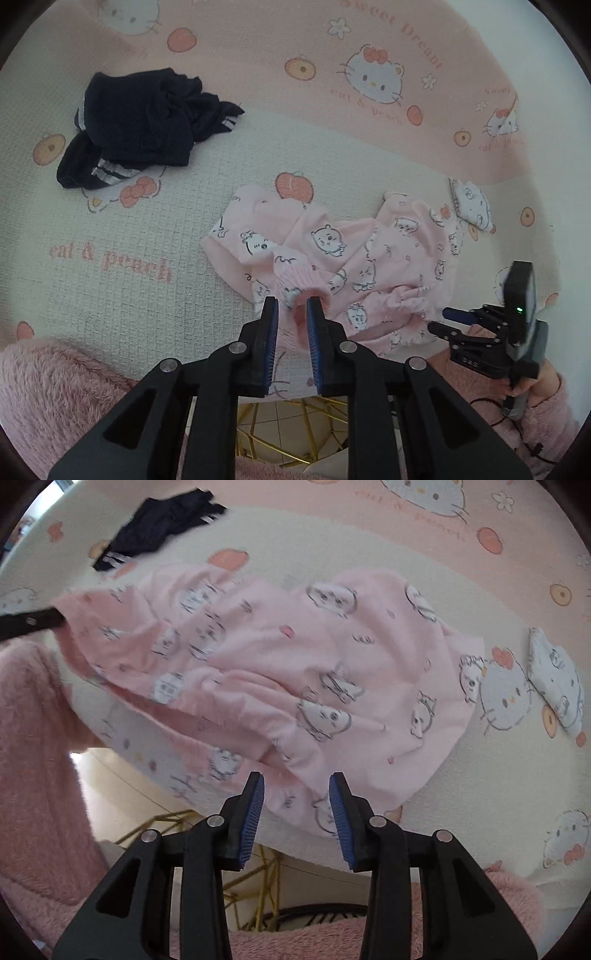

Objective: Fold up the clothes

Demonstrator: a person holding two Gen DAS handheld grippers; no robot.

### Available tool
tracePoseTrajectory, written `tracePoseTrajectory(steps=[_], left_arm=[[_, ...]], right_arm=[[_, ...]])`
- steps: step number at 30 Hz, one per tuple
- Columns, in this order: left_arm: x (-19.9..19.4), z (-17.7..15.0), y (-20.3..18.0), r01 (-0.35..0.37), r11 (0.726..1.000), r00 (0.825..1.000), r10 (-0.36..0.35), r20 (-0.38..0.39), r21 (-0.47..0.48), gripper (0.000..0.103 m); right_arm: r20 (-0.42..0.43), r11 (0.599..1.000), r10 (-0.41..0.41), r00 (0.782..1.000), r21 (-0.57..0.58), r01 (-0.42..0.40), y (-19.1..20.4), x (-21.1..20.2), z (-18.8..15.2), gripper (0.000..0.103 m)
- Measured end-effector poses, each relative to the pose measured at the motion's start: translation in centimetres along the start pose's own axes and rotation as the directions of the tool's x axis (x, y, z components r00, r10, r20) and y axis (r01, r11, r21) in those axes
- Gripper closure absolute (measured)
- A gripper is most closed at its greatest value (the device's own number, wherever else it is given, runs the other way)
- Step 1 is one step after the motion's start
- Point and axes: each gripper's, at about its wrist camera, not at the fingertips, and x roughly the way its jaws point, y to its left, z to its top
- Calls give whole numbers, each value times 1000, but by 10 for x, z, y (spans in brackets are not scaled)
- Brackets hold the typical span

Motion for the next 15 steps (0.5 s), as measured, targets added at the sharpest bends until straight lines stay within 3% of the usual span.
tracePoseTrajectory(steps=[1,3,5,6,8,9,12,15], left_arm=[[-8,0,-4,-9,1000,1000,9,25,9,84],[-12,0,-12,-49,998,998,48,47,27,80],[14,-2,-28,116,991,993,-114,-38,68,80],[29,-4,-38,217,973,973,-209,-93,82,80],[66,-11,-68,333,937,930,-308,-202,103,80],[85,-16,-86,361,925,912,-324,-251,118,80],[132,-29,-133,386,906,881,-308,-358,171,80],[162,-38,-162,372,897,879,-257,-402,239,80]], right_arm=[[3,998,-2,1000,58,2,-11,2,-2,66],[46,983,63,997,169,-70,-35,-4,-7,66],[59,972,80,995,217,-91,-52,-8,-13,66],[59,971,73,996,226,-84,-58,-8,-16,66],[59,966,72,996,244,-84,-70,-7,-23,66],[57,962,85,995,257,-96,-74,-6,-27,66],[64,957,126,990,257,-138,-80,-1,-42,66],[64,949,186,980,246,-196,-75,0,-60,66]])
